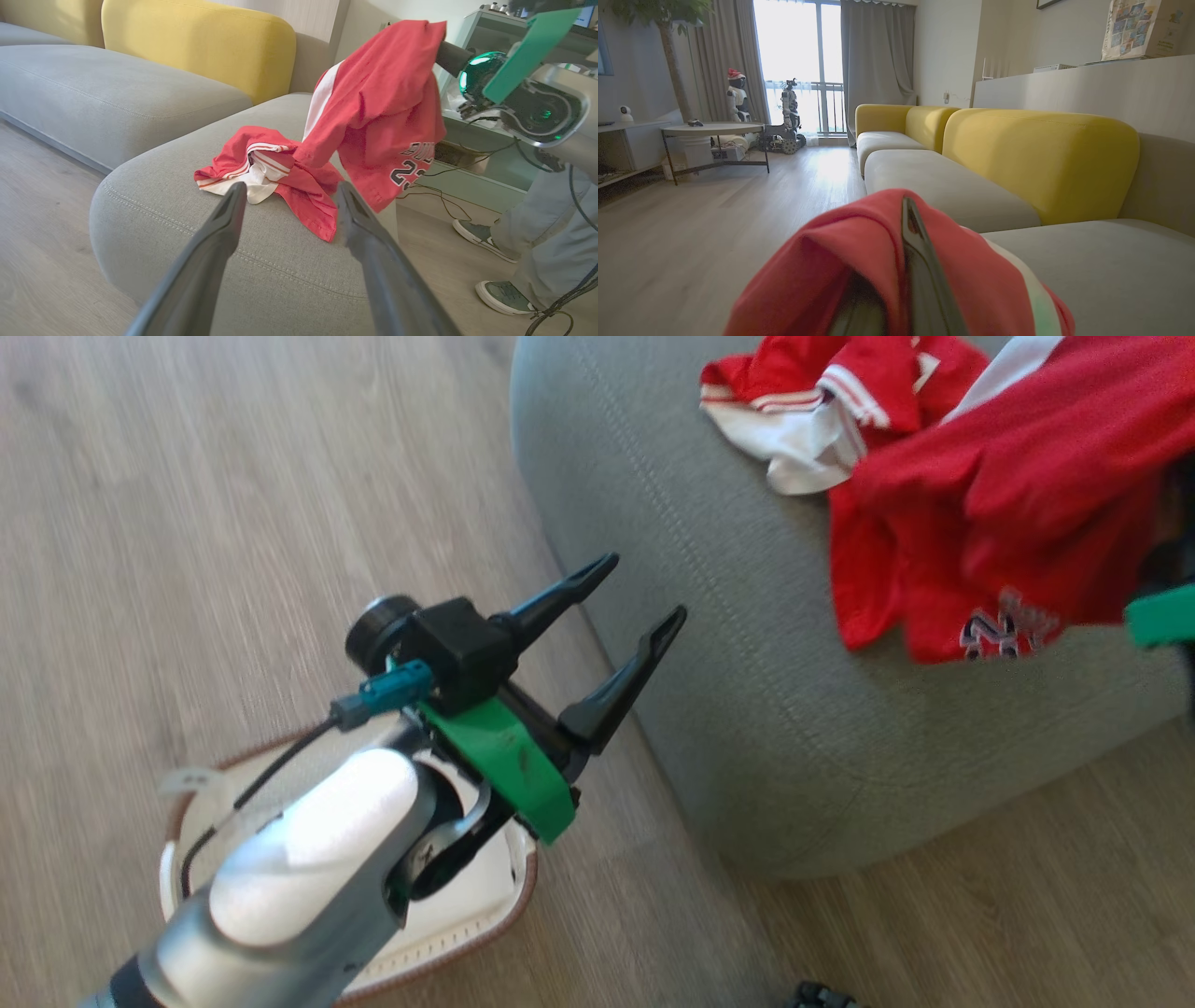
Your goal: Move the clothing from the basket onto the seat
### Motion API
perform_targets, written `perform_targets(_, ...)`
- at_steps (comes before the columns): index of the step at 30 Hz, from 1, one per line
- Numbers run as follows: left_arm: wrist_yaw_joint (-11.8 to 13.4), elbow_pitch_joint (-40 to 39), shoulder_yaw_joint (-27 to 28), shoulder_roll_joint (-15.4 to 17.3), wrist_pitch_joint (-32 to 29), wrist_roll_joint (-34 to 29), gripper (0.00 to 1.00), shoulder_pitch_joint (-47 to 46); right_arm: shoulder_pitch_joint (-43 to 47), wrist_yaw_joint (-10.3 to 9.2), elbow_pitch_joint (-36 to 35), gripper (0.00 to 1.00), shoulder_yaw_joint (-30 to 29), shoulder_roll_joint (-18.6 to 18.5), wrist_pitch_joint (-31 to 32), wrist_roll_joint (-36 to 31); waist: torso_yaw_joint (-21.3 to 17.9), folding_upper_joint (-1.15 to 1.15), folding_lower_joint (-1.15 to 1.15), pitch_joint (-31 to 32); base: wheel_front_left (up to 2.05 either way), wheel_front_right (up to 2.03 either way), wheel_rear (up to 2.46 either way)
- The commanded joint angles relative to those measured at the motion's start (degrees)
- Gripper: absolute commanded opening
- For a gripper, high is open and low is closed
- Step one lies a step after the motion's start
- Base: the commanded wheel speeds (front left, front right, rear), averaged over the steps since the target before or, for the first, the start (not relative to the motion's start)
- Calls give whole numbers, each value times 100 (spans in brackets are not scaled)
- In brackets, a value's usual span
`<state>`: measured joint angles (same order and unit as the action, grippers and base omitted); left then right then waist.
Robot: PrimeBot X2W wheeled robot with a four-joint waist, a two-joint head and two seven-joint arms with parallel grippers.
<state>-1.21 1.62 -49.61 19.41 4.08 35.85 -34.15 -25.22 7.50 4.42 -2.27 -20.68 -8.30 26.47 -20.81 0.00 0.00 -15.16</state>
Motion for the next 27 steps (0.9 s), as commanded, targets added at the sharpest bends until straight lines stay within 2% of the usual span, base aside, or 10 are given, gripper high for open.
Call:
perform_targets(1,-52,-264,180,98,-40,-64,100,-392,-376,-1,9,0,-59,-261,-23,53,208,0,0,-437,0,0,0)
perform_targets(8,-140,-378,131,171,-221,-221,100,-773,-1269,-1,766,0,-453,-722,-133,139,486,0,0,-1211,0,0,0)
perform_targets(13,-190,-380,93,158,-261,-331,100,-1012,-1831,-1,1561,0,-664,-933,-127,190,701,0,0,-1622,0,0,0)
perform_targets(14,-190,-380,93,158,-261,-331,100,-1012,-1831,-1,1561,0,-664,-933,-127,190,701,0,0,-1622,0,0,0)
perform_targets(24,-244,-258,76,108,-165,-369,100,-1213,-2646,-1,3308,0,-578,-1251,245,-46,1133,0,0,-2015,0,0,0)
perform_targets(25,-246,-239,81,109,-149,-365,100,-1219,-2704,-1,3455,6,-542,-1250,312,-67,1150,0,0,-2019,0,0,0)
perform_targets(26,-250,-219,81,104,-132,-360,100,-1224,-2746,-1,3625,22,-488,-1234,457,-67,1169,0,0,-2015,0,0,0)
perform_targets(27,-253,-198,80,95,-116,-353,100,-1225,-2769,-1,3795,54,-372,-1210,707,-55,1182,0,0,-2003,0,0,0)
